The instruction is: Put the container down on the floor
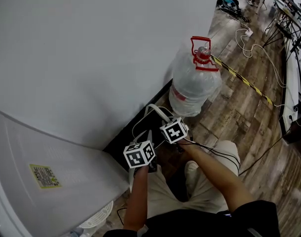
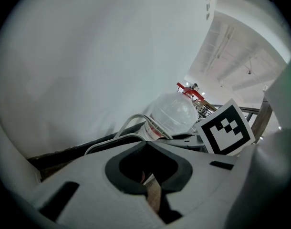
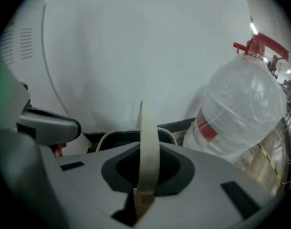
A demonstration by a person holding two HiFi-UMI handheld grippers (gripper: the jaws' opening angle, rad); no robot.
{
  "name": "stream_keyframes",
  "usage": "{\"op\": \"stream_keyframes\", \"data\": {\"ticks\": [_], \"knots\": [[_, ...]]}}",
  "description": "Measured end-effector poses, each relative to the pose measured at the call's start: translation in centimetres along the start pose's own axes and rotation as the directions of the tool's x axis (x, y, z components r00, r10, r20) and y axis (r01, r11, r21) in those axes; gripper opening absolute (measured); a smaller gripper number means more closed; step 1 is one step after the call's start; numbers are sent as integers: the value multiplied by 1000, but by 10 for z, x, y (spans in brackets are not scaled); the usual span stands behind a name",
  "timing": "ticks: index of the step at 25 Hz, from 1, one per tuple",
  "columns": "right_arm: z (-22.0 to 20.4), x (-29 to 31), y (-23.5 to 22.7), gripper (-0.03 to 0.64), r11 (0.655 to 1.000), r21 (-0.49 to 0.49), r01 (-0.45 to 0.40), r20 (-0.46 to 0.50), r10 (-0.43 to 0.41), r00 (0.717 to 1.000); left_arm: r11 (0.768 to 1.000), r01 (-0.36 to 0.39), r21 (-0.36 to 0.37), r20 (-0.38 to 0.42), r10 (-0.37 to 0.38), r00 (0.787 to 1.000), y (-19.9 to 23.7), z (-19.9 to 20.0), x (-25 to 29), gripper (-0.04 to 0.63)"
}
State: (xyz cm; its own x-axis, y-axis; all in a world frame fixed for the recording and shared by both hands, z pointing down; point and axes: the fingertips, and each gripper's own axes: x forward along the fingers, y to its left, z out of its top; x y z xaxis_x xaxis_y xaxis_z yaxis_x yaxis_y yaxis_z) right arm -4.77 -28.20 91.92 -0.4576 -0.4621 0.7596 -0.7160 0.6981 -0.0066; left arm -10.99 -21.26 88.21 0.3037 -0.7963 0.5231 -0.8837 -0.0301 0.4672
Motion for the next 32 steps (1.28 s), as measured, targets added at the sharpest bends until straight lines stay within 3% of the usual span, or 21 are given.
{"op": "stream_keyframes", "data": {"ticks": [4,9,20,32], "knots": [[-8,-1,-2,32,998,60,-11,-17,12,1000,1000,8,9,-7,-8,1000,-6,0,2,12],[-2,-6,-7,32,1000,-2,-1,1,1,1000,1000,15,13,-15,-15,1000,-10,-3,8,12],[-8,-6,-26,32,999,31,43,-2,-43,999,999,30,22,-36,-29,999,-19,-12,20,12],[-45,20,-76,34,976,172,133,-58,-125,991,999,13,48,-70,-10,997,-9,-22,32,12]]}}
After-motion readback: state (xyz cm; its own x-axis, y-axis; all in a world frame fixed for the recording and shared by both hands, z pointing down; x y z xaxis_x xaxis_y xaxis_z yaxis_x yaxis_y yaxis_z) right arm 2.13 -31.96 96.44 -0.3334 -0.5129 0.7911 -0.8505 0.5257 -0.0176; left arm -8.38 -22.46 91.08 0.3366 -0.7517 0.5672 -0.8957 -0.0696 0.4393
